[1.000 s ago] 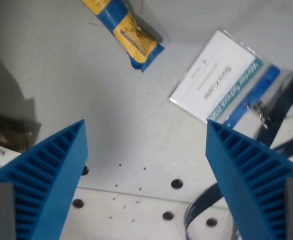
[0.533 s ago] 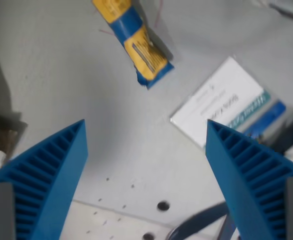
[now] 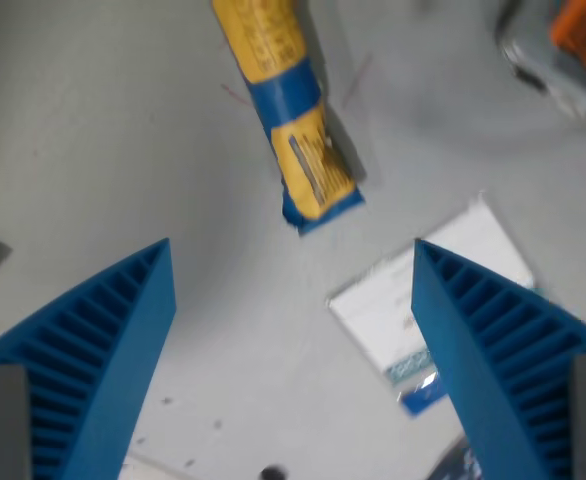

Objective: Move above the blue bag

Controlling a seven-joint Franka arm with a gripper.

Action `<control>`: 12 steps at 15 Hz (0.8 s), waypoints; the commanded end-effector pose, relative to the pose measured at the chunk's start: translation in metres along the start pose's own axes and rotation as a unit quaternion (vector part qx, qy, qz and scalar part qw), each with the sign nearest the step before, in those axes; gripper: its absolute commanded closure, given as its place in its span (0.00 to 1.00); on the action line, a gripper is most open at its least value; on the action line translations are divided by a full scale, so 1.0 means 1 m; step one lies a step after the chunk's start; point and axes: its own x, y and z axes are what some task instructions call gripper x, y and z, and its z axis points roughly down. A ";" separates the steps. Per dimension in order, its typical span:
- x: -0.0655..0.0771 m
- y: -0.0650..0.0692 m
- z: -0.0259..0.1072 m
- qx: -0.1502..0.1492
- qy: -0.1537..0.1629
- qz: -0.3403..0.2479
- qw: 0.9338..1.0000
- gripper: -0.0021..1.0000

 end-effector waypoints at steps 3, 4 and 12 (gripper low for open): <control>0.008 -0.003 0.020 -0.029 0.031 -0.179 0.983 0.00; 0.011 -0.003 0.024 -0.028 0.030 -0.187 0.981 0.00; 0.026 -0.003 0.051 -0.024 0.020 -0.216 0.976 0.00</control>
